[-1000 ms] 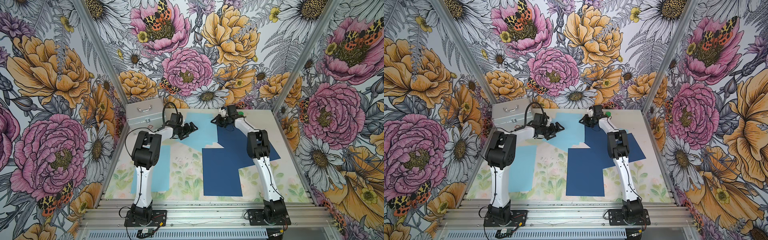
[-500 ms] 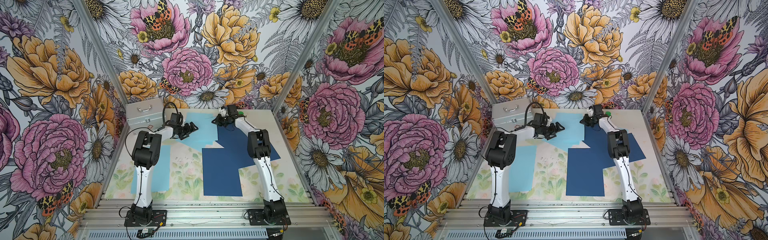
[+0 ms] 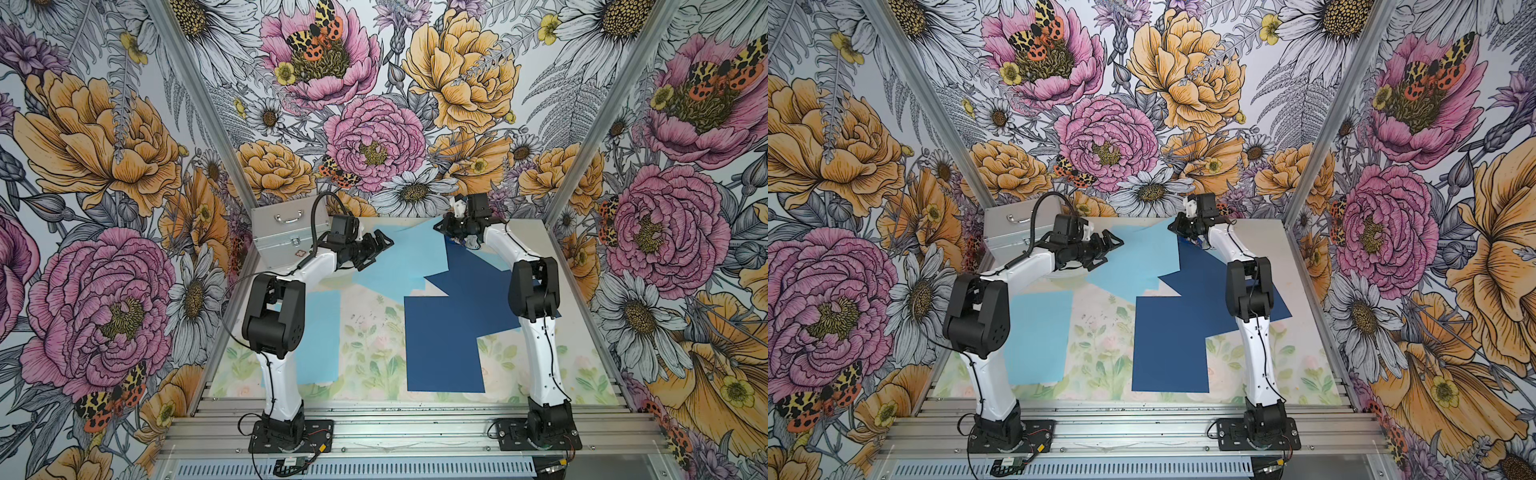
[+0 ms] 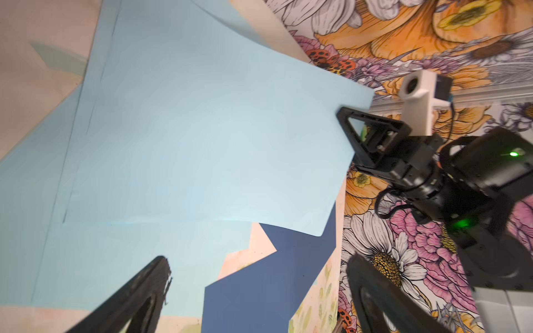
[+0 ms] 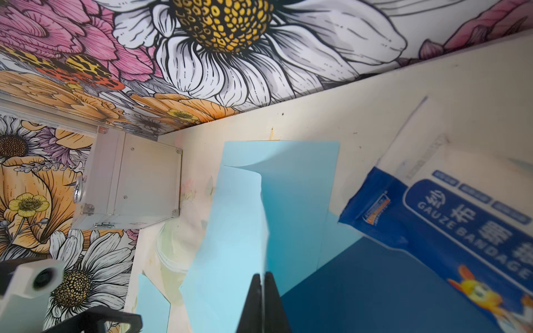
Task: Sort the scattered colored papers by color
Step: Pick up the colored paper.
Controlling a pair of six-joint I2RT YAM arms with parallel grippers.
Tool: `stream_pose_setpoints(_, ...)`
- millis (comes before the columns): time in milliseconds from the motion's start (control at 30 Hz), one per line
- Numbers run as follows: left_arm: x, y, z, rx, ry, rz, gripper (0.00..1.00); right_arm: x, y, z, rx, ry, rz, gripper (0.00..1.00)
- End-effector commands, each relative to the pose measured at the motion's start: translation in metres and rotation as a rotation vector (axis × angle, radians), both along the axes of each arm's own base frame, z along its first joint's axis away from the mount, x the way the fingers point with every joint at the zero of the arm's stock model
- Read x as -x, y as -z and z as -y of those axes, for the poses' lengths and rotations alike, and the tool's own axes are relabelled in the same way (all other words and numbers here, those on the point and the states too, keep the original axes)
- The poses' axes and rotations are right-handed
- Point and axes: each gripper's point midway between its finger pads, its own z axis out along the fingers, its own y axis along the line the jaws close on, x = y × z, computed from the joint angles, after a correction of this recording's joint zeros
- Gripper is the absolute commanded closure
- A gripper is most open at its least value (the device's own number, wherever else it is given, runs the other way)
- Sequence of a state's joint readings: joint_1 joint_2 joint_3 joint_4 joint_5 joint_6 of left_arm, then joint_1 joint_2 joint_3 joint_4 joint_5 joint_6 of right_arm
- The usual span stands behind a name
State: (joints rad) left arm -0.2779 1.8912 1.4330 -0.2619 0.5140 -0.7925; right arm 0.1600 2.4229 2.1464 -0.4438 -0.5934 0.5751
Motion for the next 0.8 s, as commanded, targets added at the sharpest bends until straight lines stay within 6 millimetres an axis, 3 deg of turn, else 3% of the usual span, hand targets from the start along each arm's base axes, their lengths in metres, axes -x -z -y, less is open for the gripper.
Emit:
stream_pose_setpoints(0, 0.015, -0.006, 0.013, 0.060, -0.055, -0.024, 0.02, 0.003, -0.042, 0.009, 0.034, 0.034, 0.081, 1.00)
stream_pose_setpoints(67, 0.023, -0.014, 0.022, 0.154, -0.098, -0.022, 0.02, 0.006, -0.056, 0.013, 0.041, 0.056, 0.097, 1.00)
stream_pose_setpoints(233, 0.025, 0.003, 0.040, 0.314, -0.172, -0.038, 0.02, 0.012, -0.089, 0.022, 0.045, 0.108, 0.138, 1.00)
stream_pose_setpoints(267, 0.024, 0.016, 0.046, 0.327, -0.173, -0.056, 0.02, 0.013, -0.094, 0.022, 0.042, 0.113, 0.141, 1.00)
stream_pose_setpoints(433, 0.020, 0.020, 0.069, 0.451, -0.218, -0.045, 0.02, 0.020, -0.117, 0.026, 0.023, 0.147, 0.158, 1.00)
stream_pose_setpoints(767, 0.009, 0.026, 0.120, 0.645, -0.229, -0.083, 0.02, 0.039, -0.141, 0.034, 0.007, 0.211, 0.154, 1.00)
